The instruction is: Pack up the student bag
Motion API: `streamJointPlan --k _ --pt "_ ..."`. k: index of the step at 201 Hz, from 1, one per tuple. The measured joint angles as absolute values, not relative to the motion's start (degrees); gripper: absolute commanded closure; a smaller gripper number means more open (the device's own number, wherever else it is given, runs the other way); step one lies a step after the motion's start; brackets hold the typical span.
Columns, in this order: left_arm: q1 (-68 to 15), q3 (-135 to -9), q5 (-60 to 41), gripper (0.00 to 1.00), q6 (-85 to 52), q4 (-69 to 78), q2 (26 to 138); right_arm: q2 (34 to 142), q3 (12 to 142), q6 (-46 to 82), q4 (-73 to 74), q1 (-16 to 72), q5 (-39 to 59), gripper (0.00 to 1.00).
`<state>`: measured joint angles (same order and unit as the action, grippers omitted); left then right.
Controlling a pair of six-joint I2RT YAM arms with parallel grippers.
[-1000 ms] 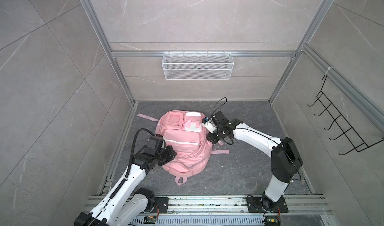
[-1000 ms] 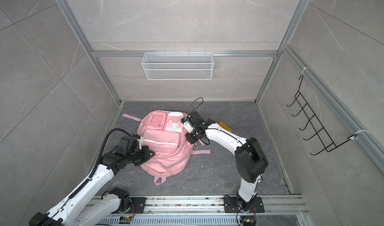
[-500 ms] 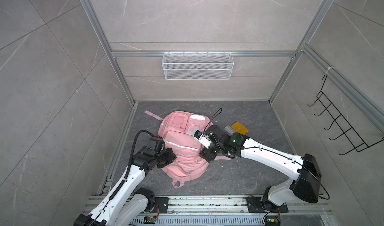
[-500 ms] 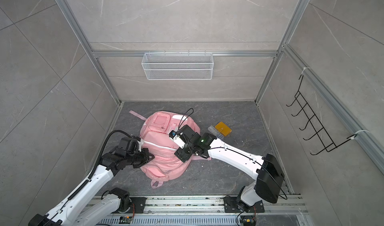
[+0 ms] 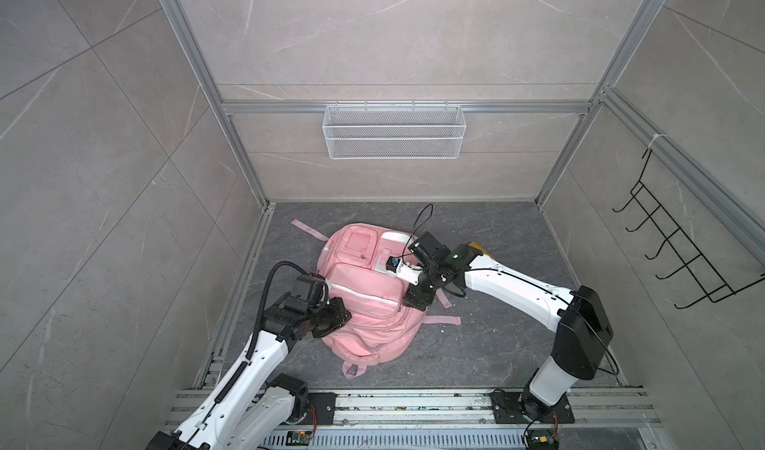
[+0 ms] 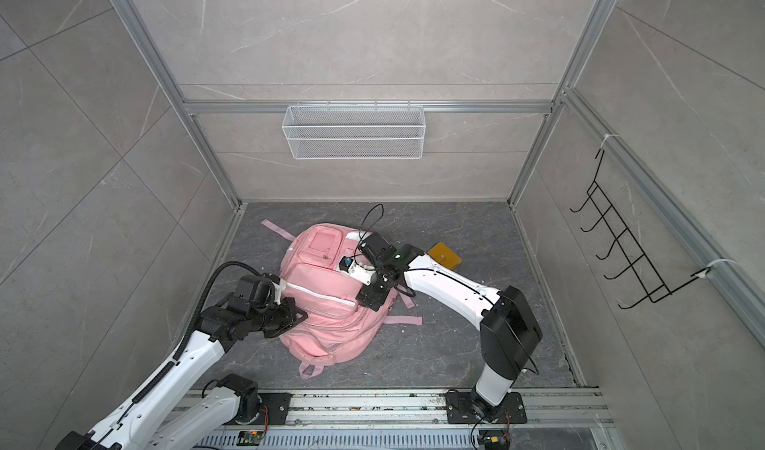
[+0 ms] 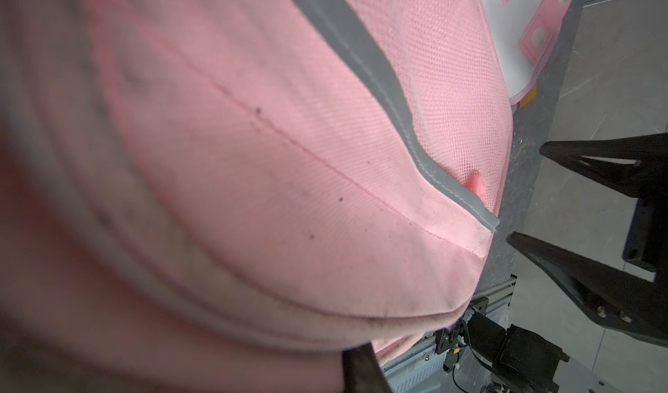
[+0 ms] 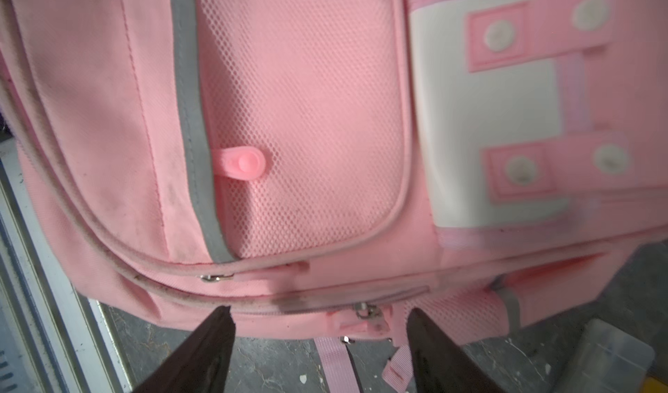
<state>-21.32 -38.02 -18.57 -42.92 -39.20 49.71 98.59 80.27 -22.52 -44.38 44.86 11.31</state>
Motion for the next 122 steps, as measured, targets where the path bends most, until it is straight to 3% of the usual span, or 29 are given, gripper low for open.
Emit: streamJointPlan --k 122 --pt "-21.3 -38.0 -18.5 1.0 -43.1 -39.3 50.2 105.6 83.9 -27.2 -48.0 47.2 16.3 0.3"
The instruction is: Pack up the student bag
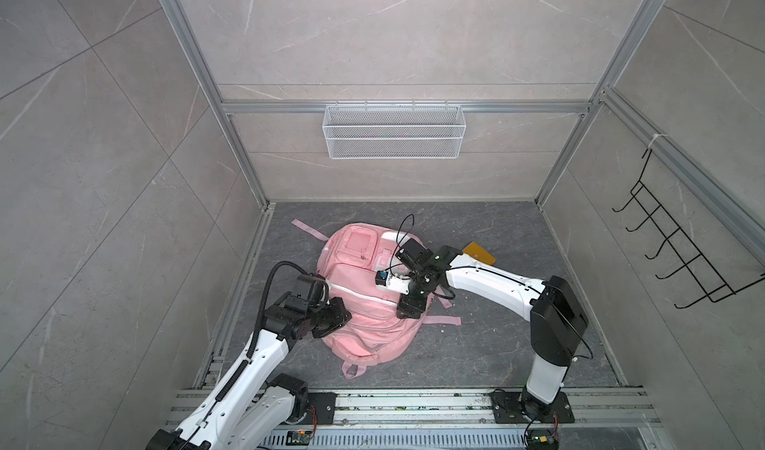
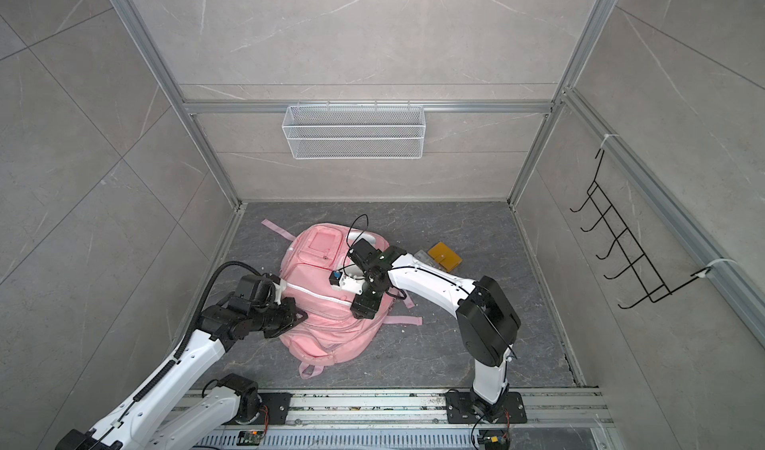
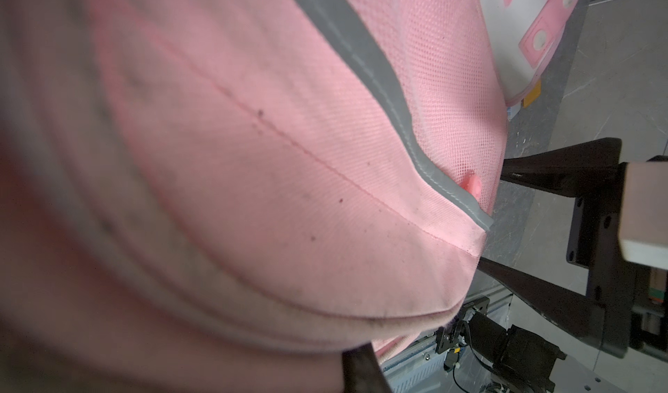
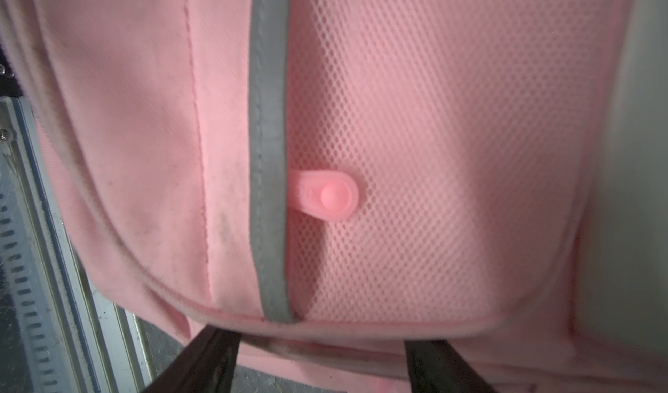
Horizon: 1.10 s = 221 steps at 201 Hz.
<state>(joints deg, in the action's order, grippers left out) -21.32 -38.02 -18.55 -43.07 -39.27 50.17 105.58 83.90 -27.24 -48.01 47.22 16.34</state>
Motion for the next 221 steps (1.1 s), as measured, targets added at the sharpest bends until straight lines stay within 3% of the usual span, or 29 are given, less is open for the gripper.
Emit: streamJointPlan --k 74,142,212,221 --pt "-21.3 -38.0 -18.5 1.0 -43.7 -39.5 50.2 106.8 83.0 -27.7 -49.0 49.0 17.4 0.41" --pt "-21.3 -38.0 -19.0 1.0 -43.7 -40.1 51.0 104.3 77.6 -25.9 -45.4 50.3 16.4 0.73" --pt "-21.3 -37.5 -19.1 1.0 -44.2 -39.5 50.5 103.1 75.9 -23.9 -43.7 51.0 16.3 1.0" --pt "-21.3 -37.2 -19.2 1.0 -44.3 -39.4 50.2 102.5 75.4 -23.7 -43.2 51.2 15.7 1.0"
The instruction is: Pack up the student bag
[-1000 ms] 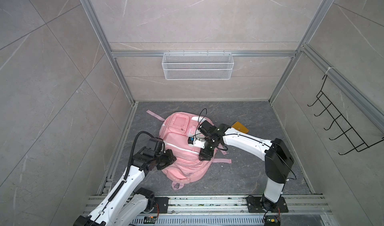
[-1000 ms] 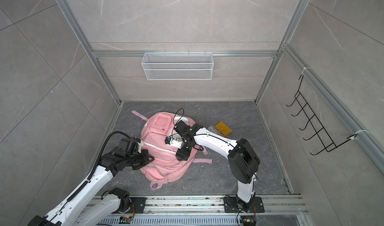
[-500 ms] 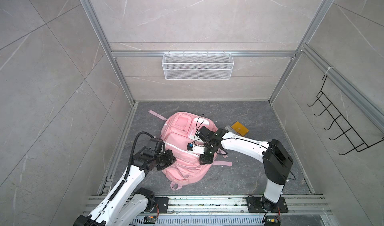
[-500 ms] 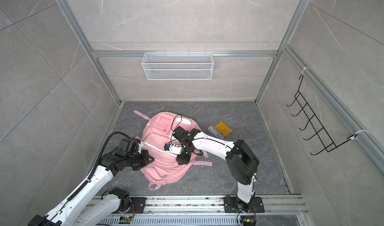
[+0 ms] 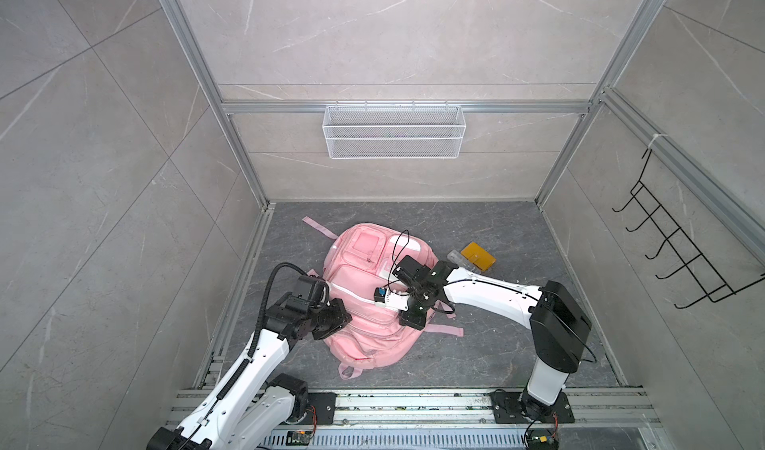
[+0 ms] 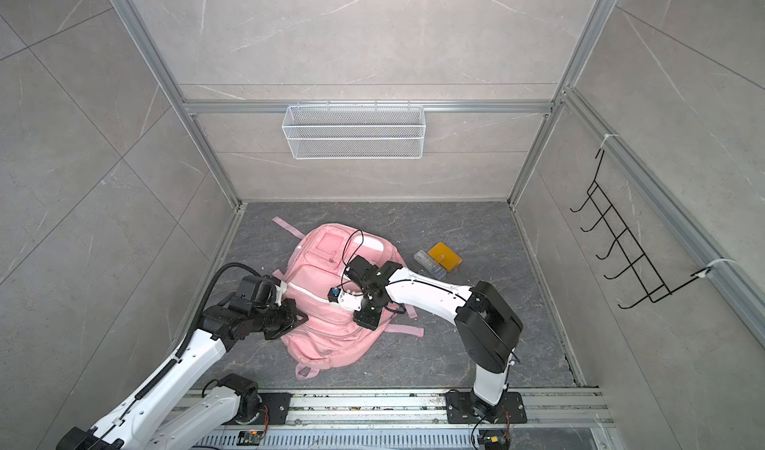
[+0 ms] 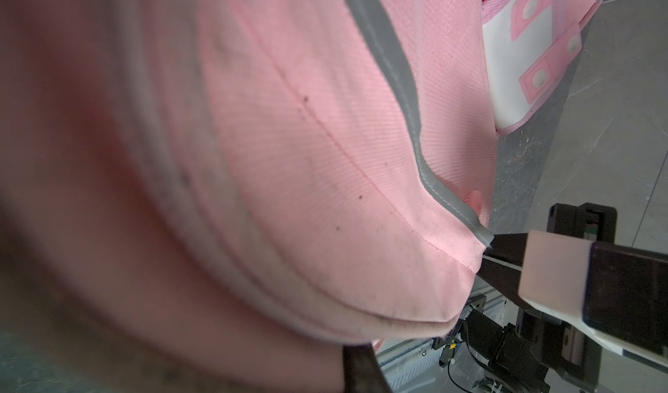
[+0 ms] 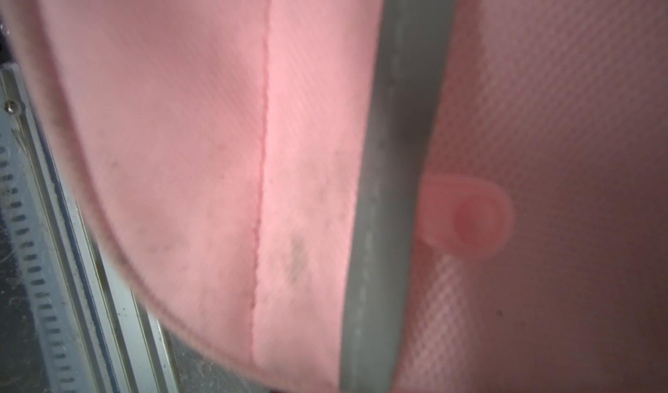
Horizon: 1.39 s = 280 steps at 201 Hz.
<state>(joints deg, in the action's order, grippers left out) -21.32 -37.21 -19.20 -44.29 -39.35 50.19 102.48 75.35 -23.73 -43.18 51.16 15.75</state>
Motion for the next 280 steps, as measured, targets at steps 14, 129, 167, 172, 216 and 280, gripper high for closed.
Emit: streamJointPlan --k 14,129,167,172,216,280 --pt "-21.3 -36.9 -19.6 1.0 -44.4 -39.0 49.9 100.8 73.5 -23.0 -41.5 51.3 14.4 1.0" --pt "-22.2 -41.4 -20.9 0.18 -41.5 -44.7 47.0 93.1 68.6 -15.0 -40.0 41.6 7.4 1.0" --pt "-21.5 -58.6 -17.9 0.2 -32.6 -50.1 56.8 94.0 71.1 -15.9 -42.5 40.5 4.6 1.0" --pt "-21.1 -60.1 -17.8 0.21 -31.4 -50.3 58.6 94.3 71.7 -16.1 -42.7 40.4 4.4 1.0" --pt "-16.5 -64.3 -17.0 0.3 -23.9 -48.2 77.4 95.7 74.2 -16.5 -44.8 40.4 3.5 1.0" --pt "-16.0 -62.9 -19.0 0.82 -22.5 -41.8 84.7 96.3 74.6 -17.8 -45.7 40.3 2.7 1.0"
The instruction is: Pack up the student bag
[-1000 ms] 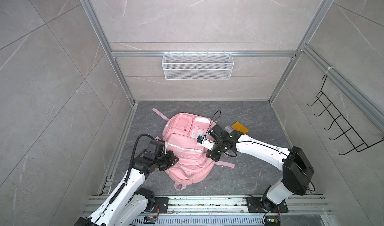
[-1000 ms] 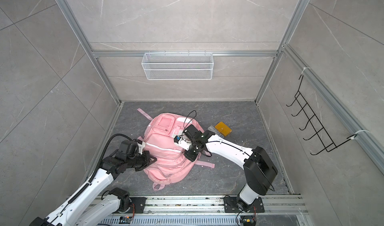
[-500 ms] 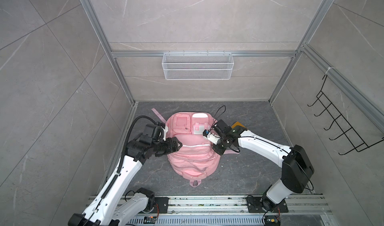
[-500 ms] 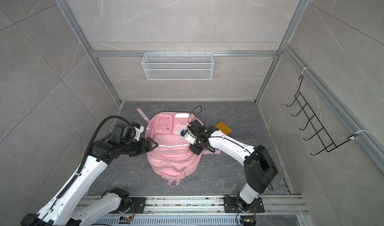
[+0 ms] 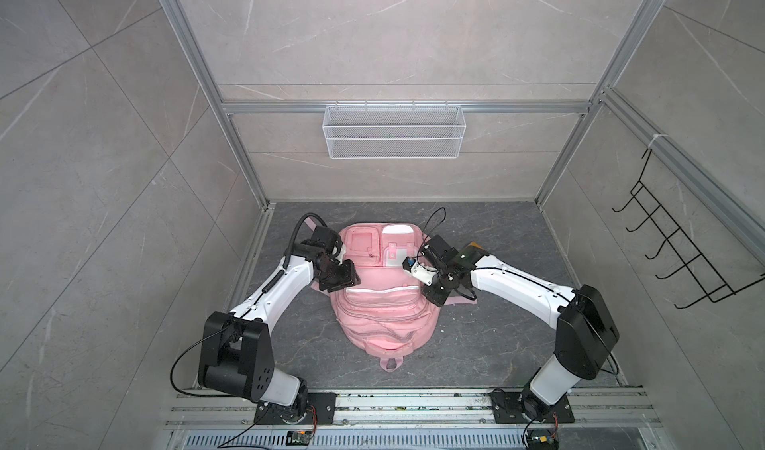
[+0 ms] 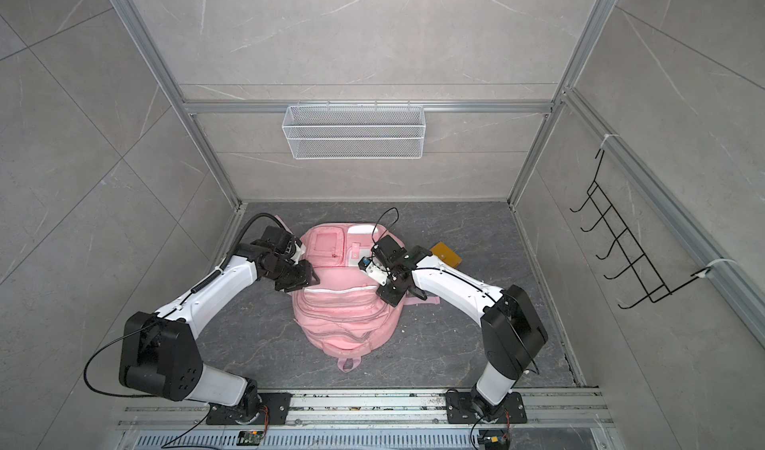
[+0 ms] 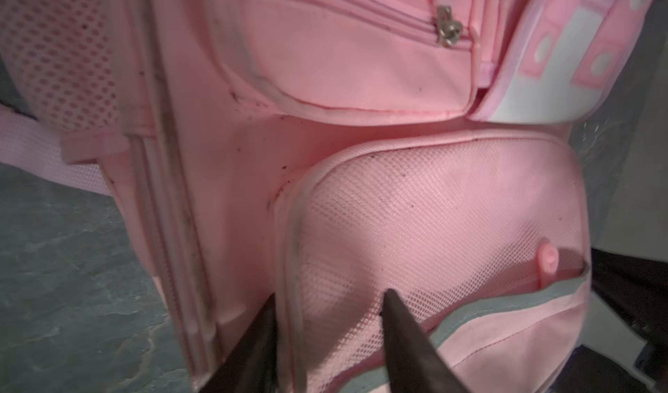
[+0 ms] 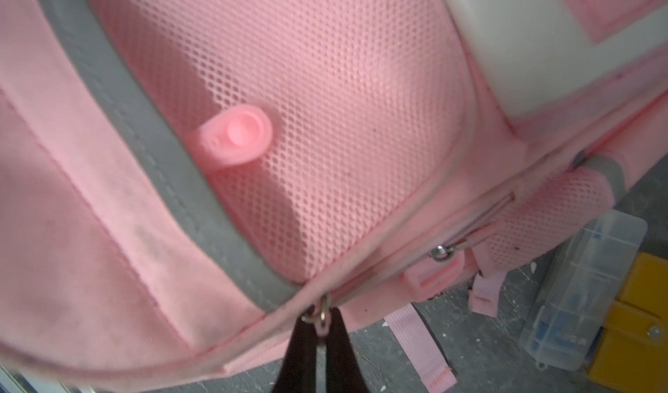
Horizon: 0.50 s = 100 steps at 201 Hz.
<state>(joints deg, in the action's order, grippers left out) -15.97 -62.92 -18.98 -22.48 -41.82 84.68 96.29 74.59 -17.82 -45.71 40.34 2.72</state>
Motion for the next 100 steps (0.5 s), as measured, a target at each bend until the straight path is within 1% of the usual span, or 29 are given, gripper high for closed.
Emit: streamJointPlan --k 9,11,34,58,100 --pt "-15.6 -61.5 -19.6 0.98 -23.6 -40.3 84.7 96.3 74.6 -17.8 -45.8 40.2 2.3 1.0" --pt "-15.6 -61.3 -19.6 1.0 -23.6 -40.1 84.7 96.3 74.6 -17.8 -45.9 40.1 2.2 1.0" --pt "-15.5 -57.4 -21.3 1.0 -27.7 -35.6 84.2 96.3 74.6 -18.2 -46.5 40.4 0.5 1.0" --pt "-15.4 -53.8 -21.1 1.0 -33.3 -31.2 82.0 96.1 73.8 -18.7 -46.7 42.8 -2.6 1.0" --pt "-15.5 -51.2 -20.9 1.0 -42.9 -27.5 79.7 93.2 69.9 -18.4 -46.2 46.5 -6.0 1.0"
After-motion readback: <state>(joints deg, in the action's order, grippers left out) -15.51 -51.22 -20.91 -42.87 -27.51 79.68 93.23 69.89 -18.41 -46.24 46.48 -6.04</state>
